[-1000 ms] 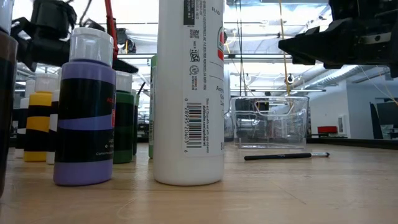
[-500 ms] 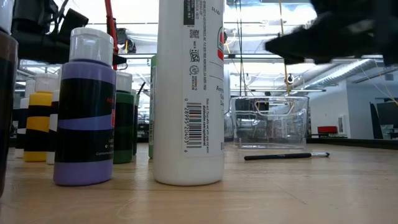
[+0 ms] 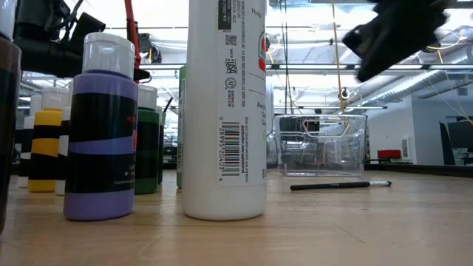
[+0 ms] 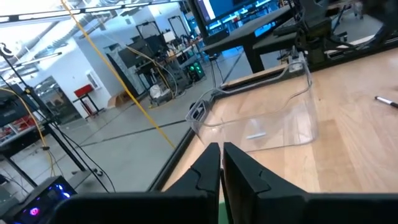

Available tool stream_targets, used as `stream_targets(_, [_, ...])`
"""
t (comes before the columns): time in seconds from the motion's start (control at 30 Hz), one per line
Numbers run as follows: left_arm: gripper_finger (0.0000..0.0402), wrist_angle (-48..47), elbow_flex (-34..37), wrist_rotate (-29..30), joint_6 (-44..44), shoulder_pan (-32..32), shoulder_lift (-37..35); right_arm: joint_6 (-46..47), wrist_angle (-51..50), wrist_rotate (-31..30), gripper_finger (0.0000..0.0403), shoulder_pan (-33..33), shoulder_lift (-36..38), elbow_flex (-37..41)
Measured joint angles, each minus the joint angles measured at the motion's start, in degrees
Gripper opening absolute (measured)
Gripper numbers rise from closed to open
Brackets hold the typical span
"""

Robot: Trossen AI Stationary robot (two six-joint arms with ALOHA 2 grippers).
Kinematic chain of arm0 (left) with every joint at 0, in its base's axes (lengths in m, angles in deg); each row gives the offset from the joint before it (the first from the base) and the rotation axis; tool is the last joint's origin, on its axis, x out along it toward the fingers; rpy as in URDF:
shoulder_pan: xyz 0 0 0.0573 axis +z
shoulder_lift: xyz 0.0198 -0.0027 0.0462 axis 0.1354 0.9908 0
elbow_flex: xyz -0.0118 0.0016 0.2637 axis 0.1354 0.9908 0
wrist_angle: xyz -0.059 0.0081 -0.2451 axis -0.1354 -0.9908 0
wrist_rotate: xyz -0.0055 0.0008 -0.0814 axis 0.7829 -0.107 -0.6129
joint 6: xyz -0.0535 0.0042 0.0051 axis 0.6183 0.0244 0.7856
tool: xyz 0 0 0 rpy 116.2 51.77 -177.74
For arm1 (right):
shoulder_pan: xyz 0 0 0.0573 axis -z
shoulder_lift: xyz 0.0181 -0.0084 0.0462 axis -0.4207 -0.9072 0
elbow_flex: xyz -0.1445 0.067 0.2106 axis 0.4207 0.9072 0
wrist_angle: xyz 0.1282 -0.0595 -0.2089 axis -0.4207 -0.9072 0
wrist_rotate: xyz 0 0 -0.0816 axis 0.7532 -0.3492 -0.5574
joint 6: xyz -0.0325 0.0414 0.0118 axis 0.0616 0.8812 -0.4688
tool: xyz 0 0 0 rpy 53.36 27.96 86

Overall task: Pick & Place Paint Supplies
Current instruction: Put the silver paint brush into the green cup

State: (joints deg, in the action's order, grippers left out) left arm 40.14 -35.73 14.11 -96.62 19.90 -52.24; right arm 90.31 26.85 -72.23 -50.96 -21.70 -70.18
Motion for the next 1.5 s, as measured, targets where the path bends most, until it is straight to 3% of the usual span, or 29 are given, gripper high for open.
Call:
stream_targets(0.07, [0.0023,0.0,0.0,-0.3,0.0,0.0,0.0,2.8,0.0,3.5,0.0021,-1.2,0.0,0.8])
stream_targets(0.2, [0.0010,0.0,0.0,-0.4,0.0,0.0,0.0,7.3,0.4,3.0,0.0056,-2.2,-0.3,4.9])
stream_targets(0.3, [0.0002,0.0,0.0,-0.4,0.6,0.0,0.0,7.7,6.0,3.1,0.0096,-1.7,-0.3,9.4])
stream_targets(0.43, [0.0012,-0.1,0.0,-0.4,0.6,0.0,0.0,7.2,9.3,3.0,0.0149,-0.5,-0.3,13.3])
stream_targets(0.57, [0.0022,-0.5,0.0,-0.4,0.1,0.0,0.0,6.5,9.2,2.2,0.0176,0.9,-0.3,16.0])
stream_targets(1.2, [0.0024,-0.8,0.0,-0.4,-0.2,0.0,0.0,-1.0,20.8,1.7,0.0140,2.9,-0.3,24.9])
stream_targets(1.5, [0.0024,-0.7,0.0,-0.5,-0.1,0.0,0.0,-4.9,34.2,1.3,0.0120,2.9,-0.3,30.3])
